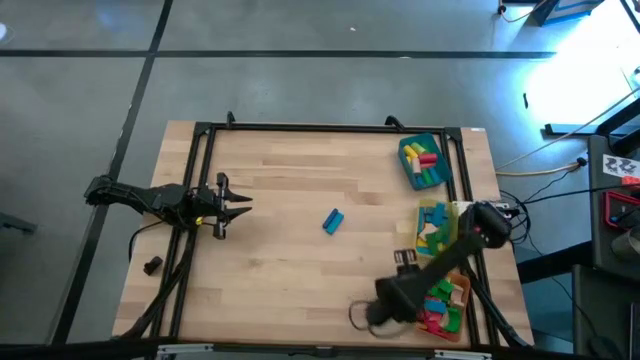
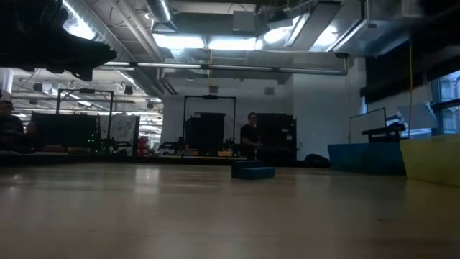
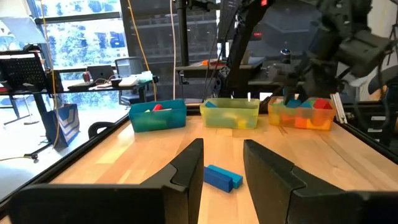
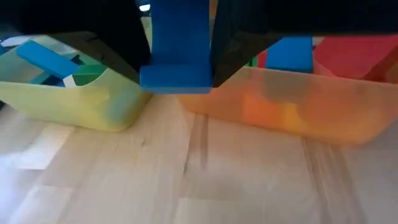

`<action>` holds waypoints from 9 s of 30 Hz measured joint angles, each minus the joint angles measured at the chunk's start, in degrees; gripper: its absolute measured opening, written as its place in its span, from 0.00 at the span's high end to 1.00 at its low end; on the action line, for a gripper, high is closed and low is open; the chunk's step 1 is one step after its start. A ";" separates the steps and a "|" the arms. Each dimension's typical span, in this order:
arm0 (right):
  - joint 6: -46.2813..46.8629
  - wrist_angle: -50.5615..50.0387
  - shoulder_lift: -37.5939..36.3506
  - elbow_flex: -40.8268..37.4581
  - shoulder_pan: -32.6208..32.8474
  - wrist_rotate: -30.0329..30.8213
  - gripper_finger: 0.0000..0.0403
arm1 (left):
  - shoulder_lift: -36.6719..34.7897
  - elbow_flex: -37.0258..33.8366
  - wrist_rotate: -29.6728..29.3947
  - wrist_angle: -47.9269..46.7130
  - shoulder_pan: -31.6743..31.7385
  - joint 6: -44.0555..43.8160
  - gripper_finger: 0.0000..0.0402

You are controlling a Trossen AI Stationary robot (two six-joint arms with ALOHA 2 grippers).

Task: Sort blocks by size
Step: Put the blue arch block into the orange bin, then put the blue rectangular block into the yellow bin

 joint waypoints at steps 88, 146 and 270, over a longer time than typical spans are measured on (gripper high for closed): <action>-62.87 46.79 1.25 -2.84 -38.70 6.03 0.52 | 0.04 0.00 -0.01 0.00 0.00 -0.01 0.75; -45.07 21.63 1.46 -2.80 -38.08 9.17 0.85 | 0.09 0.00 0.00 0.00 0.00 -0.01 0.75; -35.96 75.45 -16.87 -42.86 -35.07 6.12 0.56 | 0.09 0.00 0.01 0.00 0.00 0.00 0.75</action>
